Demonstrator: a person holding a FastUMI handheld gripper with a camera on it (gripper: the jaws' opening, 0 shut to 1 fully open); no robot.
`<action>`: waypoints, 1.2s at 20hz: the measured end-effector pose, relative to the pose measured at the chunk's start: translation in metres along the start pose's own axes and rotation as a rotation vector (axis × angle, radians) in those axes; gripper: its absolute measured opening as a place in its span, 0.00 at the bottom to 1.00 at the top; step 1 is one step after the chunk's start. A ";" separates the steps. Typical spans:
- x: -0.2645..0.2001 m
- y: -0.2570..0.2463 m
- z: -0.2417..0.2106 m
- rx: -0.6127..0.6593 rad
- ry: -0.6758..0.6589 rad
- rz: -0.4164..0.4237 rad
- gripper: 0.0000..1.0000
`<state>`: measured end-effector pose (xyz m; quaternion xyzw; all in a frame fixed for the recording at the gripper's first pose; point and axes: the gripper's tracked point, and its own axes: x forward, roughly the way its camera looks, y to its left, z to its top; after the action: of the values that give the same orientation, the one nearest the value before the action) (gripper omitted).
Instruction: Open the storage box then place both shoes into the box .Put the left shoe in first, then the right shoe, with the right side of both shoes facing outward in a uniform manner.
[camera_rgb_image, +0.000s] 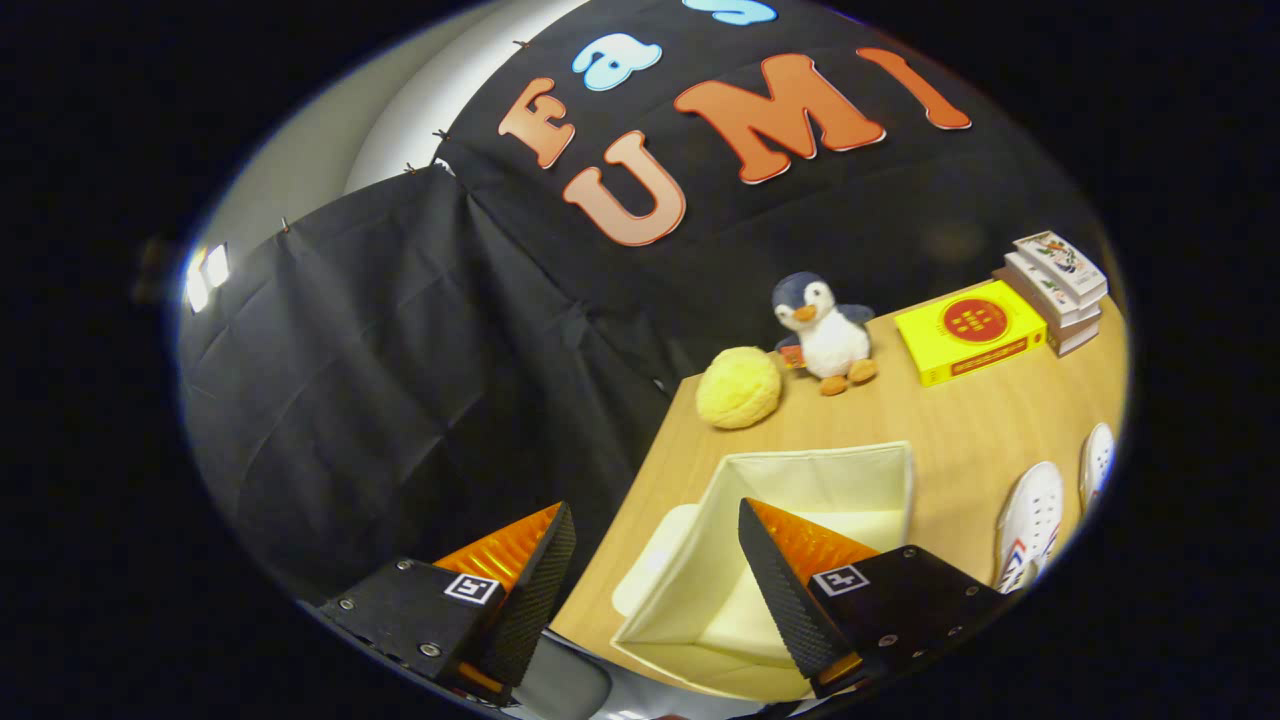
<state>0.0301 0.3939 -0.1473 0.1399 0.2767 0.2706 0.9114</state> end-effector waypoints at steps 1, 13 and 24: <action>-0.007 -0.017 0.000 -0.012 -0.010 -0.041 0.98; -0.101 -0.214 -0.031 -0.126 -0.028 -0.467 0.98; -0.111 -0.331 -0.106 -0.202 0.185 -0.636 0.53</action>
<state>0.0282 0.0721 -0.3187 -0.0694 0.3597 0.0104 0.9304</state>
